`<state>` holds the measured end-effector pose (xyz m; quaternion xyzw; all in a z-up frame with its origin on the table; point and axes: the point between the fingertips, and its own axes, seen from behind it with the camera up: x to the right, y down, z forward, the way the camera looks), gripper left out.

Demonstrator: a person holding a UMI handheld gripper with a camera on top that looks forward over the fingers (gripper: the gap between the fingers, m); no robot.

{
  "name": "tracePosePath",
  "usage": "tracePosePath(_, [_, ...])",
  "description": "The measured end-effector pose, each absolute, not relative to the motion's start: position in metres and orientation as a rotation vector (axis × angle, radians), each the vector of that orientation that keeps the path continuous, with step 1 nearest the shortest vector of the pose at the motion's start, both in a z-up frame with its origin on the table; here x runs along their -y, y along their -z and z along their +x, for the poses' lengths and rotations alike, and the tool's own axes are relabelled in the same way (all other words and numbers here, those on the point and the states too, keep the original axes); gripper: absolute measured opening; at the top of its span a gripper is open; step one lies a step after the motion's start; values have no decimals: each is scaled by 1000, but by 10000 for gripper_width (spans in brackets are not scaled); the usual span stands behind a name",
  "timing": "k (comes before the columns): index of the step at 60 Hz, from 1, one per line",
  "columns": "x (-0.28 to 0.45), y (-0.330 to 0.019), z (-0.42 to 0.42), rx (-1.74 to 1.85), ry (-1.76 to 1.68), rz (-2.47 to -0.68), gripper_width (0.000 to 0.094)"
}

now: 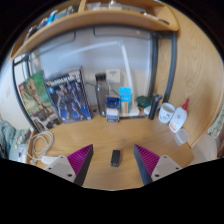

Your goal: Unplug charger

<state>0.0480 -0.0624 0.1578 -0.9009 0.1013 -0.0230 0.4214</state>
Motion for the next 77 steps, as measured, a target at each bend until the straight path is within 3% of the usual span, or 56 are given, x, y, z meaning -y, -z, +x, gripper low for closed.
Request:
tracePosePath(8, [103, -223, 43, -236, 39, -2112, 816])
tracePosePath(16, [161, -255, 43, -220, 74, -2011, 828])
tracePosePath(41, [334, -213, -2, -49, -44, -2077, 829])
tracePosePath(77, [370, -215, -8, 0, -52, -2057, 834])
